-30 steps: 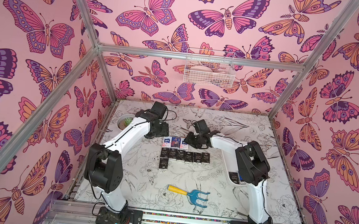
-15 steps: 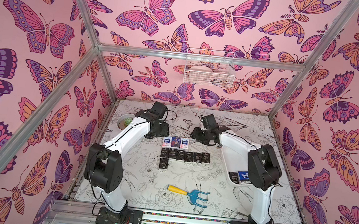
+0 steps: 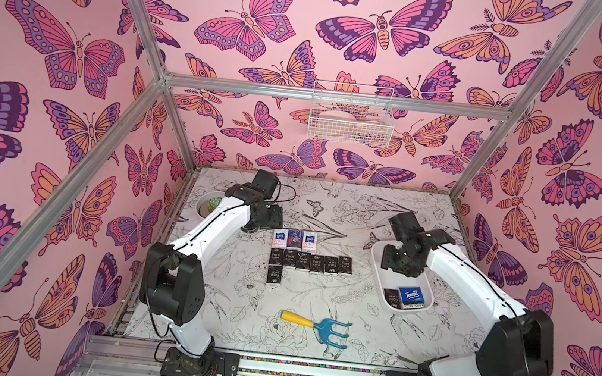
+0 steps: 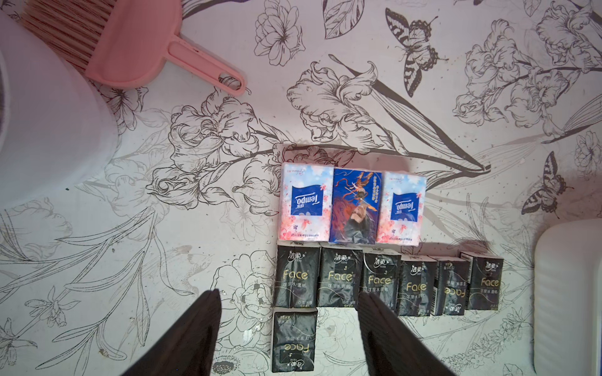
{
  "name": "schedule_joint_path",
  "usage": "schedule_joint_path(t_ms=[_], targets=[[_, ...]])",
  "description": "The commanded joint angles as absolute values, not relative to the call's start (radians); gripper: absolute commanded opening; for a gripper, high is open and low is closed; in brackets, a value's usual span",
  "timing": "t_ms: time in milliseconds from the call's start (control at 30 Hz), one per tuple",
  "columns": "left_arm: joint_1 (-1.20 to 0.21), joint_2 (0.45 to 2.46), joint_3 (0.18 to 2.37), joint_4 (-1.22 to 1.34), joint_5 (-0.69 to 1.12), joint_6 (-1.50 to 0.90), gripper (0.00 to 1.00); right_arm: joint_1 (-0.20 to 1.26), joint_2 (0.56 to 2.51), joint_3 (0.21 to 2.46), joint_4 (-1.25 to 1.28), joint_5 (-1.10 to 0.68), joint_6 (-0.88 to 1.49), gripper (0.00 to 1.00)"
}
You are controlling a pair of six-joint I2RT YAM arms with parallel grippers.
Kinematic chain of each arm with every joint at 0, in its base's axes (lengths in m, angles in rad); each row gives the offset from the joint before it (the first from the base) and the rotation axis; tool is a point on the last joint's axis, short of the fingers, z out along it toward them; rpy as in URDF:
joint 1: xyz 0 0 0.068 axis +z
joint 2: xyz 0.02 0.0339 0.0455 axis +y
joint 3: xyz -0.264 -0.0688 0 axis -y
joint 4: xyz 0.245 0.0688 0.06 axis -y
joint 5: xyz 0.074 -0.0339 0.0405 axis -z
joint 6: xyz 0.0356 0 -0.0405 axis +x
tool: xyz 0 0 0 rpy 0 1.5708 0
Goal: Take the pocket tissues out of the storage box
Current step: Move the pocket tissues to the storage box.
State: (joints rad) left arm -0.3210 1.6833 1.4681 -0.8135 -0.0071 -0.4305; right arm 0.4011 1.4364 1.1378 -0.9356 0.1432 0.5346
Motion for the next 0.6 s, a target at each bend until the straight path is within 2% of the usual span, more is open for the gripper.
schedule_joint_path(t_ms=[0,200,567], targets=[[-0.318,1.668,1.475,-0.836,0.021,-0.428,0.73,0.363,1.406,1.077,-0.963,0.18,0.635,0.63],[-0.321,1.672,1.482,-0.837,0.02,-0.419,0.73,0.305,1.445,1.032,-0.958,0.183,0.714,0.64],[-0.321,1.667,1.488,-0.838,0.023,-0.411,0.73,0.217,1.499,0.925,-0.804,0.08,0.752,0.64]])
